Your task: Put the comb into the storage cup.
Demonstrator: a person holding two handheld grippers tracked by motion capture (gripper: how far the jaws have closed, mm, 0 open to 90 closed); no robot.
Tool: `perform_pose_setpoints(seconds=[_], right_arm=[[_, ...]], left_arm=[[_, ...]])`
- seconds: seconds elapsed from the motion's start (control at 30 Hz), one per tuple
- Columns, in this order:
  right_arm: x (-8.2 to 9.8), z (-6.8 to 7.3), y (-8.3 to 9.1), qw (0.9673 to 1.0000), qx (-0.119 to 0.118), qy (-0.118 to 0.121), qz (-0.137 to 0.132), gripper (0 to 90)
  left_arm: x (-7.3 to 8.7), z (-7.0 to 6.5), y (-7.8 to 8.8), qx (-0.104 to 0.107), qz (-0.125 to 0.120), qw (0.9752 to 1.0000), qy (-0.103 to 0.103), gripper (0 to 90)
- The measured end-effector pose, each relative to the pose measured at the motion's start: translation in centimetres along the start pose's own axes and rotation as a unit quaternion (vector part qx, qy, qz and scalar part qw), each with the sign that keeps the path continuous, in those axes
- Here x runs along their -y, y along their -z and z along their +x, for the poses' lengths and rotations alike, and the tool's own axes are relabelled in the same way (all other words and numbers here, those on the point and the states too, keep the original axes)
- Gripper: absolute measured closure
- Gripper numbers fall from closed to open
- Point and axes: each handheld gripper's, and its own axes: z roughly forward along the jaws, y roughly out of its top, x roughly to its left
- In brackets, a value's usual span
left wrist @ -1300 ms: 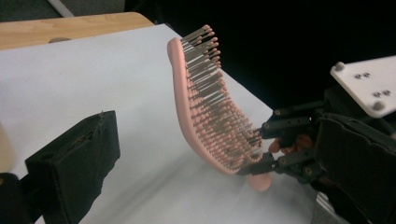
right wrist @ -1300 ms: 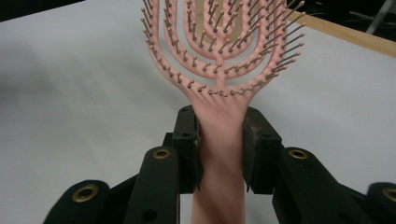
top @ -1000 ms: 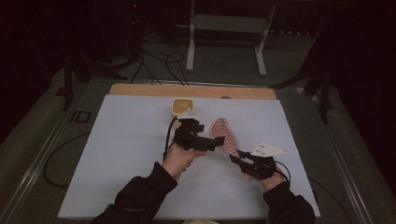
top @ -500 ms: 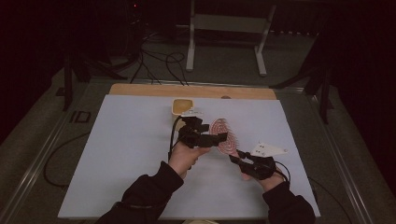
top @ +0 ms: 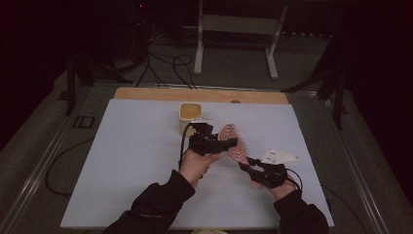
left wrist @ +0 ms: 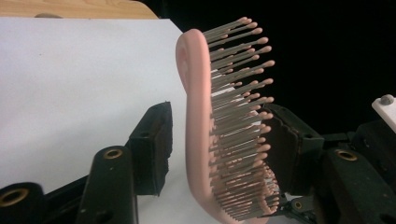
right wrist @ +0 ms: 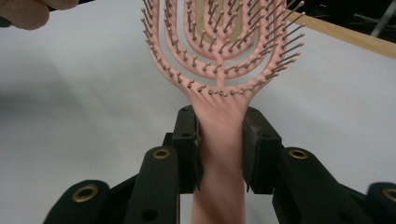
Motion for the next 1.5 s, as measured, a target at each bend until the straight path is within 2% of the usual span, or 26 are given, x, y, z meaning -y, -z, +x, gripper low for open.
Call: perform_pose_setpoints(seconds=[0.17, 0.67, 0.9, 1.07, 1.17, 1.23, 1.33, 1.5], right_arm=[[0.0, 0.0, -0.1, 1.0, -0.001, 0.004, 0.002, 70.0], [-0.1, 0.1, 0.1, 1.0, 0.005, 0.004, -0.001, 70.0], [-0.1, 0.1, 0.1, 0.9999, 0.003, 0.003, -0.011, 69.8], [0.0, 0.0, 0.2, 0.9996, -0.007, -0.015, -0.021, 68.4], [0.0, -0.1, 0.2, 0.9995, -0.006, -0.022, -0.023, 60.5], [0.0, -0.1, 0.2, 0.9996, -0.008, -0.017, -0.02, 56.6], [0.0, 0.3, 0.0, 0.9997, -0.009, -0.013, -0.018, 45.0], [0.0, 0.2, -0.1, 0.9995, -0.012, -0.025, -0.018, 35.0]], left_arm=[[0.1, 0.0, -0.1, 0.014, 0.0, 0.9999, 0.003, 56.4], [-0.1, -0.3, -0.1, 0.042, -0.011, 0.9989, 0.018, 64.3], [-0.4, -1.0, 0.1, 0.04, -0.02, 0.999, 0.003, 65.0], [-0.7, -1.5, 0.2, 0.039, -0.017, 0.9989, -0.021, 65.3], [-0.8, -1.9, 0.3, 0.041, -0.014, 0.9985, -0.034, 65.3], [-1.0, -2.1, 0.3, 0.042, -0.013, 0.9982, -0.04, 65.4], [-1.1, -2.3, 0.4, 0.041, -0.013, 0.9979, -0.049, 65.4], [-1.3, -2.6, 0.8, 0.042, -0.014, 0.9971, -0.062, 65.4]])
